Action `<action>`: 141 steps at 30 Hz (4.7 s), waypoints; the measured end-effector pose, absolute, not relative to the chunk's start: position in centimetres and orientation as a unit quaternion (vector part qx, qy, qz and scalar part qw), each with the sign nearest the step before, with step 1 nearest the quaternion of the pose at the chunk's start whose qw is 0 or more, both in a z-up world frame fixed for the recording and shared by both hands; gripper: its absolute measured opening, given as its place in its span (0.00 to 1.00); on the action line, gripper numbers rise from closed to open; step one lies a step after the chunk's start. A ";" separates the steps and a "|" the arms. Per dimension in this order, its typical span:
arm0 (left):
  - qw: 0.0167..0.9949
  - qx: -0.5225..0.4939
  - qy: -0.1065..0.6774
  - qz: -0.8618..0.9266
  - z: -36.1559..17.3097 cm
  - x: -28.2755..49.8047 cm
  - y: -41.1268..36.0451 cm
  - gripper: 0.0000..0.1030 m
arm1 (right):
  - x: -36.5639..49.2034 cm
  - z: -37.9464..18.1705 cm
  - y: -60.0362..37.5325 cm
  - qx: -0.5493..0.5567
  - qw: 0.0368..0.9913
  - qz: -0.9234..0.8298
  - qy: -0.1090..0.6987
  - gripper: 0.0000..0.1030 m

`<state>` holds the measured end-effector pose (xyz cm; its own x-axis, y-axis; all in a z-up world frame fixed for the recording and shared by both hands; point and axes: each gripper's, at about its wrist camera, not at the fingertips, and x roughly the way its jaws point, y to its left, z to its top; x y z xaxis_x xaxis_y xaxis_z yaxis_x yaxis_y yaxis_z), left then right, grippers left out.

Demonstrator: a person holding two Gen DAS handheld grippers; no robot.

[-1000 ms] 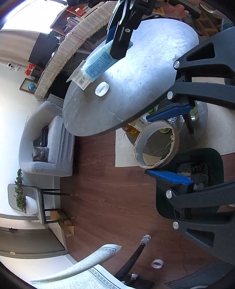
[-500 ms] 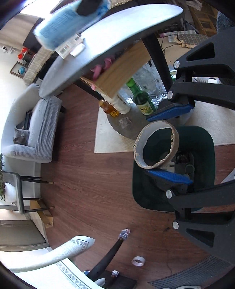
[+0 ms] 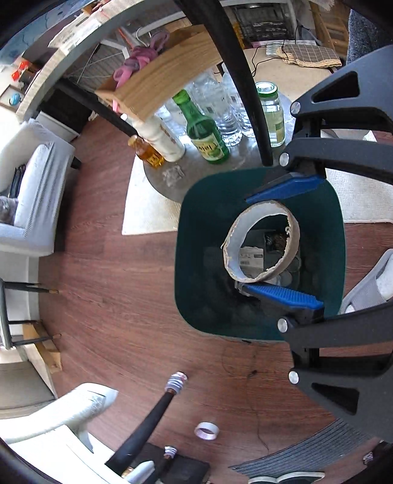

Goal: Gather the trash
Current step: 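Open left tool over bin dropping tape core while right tool lowers wipes pack, then open right tool over green bin, releasing wipes pack inside, then move both tools back over the table toward bottle cap and paper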

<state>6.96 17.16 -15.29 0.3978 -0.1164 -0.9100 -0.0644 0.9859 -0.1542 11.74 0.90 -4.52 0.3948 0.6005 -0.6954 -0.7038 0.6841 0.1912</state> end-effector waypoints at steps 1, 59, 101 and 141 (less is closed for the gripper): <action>0.830 -0.085 0.551 -0.014 -15.4 6.9 17.5 0.54 | 11.8 -4.6 1.0 -0.069 0.831 0.393 0.387 0.46; 0.924 -0.141 0.355 0.009 2.6 2.2 24.2 0.24 | 9.1 -18.4 14.9 -0.220 0.734 0.387 0.512 0.46; 0.946 -0.096 0.303 -0.058 7.3 4.4 13.8 0.25 | 11.6 -3.6 -0.6 -0.101 0.864 0.337 0.359 0.39; 0.900 -0.031 0.411 -0.140 -2.0 18.4 -1.2 0.55 | 19.8 -3.3 -17.9 -0.106 0.905 0.204 0.358 0.67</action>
